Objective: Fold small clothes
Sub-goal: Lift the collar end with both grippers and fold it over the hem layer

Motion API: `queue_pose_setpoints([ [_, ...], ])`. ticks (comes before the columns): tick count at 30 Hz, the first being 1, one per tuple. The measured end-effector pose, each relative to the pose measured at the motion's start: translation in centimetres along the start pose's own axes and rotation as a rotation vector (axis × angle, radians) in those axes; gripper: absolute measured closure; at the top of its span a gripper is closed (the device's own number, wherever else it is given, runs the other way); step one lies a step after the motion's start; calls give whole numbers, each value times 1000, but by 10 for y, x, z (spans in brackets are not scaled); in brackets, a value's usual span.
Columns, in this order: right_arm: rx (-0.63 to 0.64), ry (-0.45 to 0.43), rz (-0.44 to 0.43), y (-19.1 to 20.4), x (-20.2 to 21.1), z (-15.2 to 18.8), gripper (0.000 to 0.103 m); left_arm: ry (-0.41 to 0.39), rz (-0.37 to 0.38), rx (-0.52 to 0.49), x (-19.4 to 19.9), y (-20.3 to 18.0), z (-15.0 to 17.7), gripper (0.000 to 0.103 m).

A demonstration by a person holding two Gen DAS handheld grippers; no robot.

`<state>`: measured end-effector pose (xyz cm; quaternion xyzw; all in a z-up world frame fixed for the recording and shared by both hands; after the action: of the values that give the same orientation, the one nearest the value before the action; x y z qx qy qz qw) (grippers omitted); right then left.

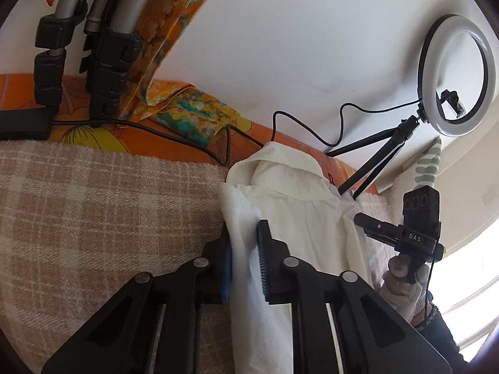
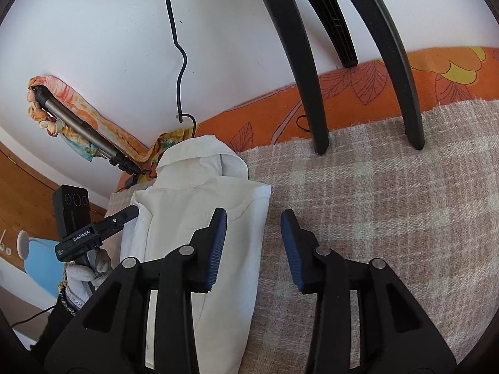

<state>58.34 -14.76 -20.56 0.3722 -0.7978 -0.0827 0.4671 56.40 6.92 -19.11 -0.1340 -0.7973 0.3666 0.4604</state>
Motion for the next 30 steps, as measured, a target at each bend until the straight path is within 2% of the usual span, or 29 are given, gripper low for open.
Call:
queue_pose_setpoints([
  [1, 11, 14, -14, 4, -4, 0, 96, 2, -4, -5, -2, -1, 0, 98],
  [3, 54, 33, 10, 9, -7, 0, 99, -9, -2, -5, 1, -3, 0, 98],
  [6, 127, 20, 52, 22, 0, -4, 100, -43, 17, -13, 13, -8, 0, 99],
  [10, 127, -55, 15, 35, 31, -15, 100, -85, 29, -45, 34, -22, 2, 99],
  [18, 156, -139, 15, 73, 99, -11, 100, -158, 54, -112, 95, -53, 24, 99],
  [23, 183, -177, 13, 111, 140, 6, 100, -197, 44, -158, 133, -70, 54, 99],
  [30, 191, -180, 23, 150, 176, 62, 100, -214, 33, -180, 170, -73, 110, 99],
])
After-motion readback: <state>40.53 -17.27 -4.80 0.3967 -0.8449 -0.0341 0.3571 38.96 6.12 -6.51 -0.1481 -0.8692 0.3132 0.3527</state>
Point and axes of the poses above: each gripper's, at about its wrist camera, not at the fingertips, and x roughly against the way its jaws point, y to its left, z to its underside, the point moved 7 cm from there along -x, roughly the way its jaws point, and after that the axes turned 15 degrees about x, right-handed, at the moved point
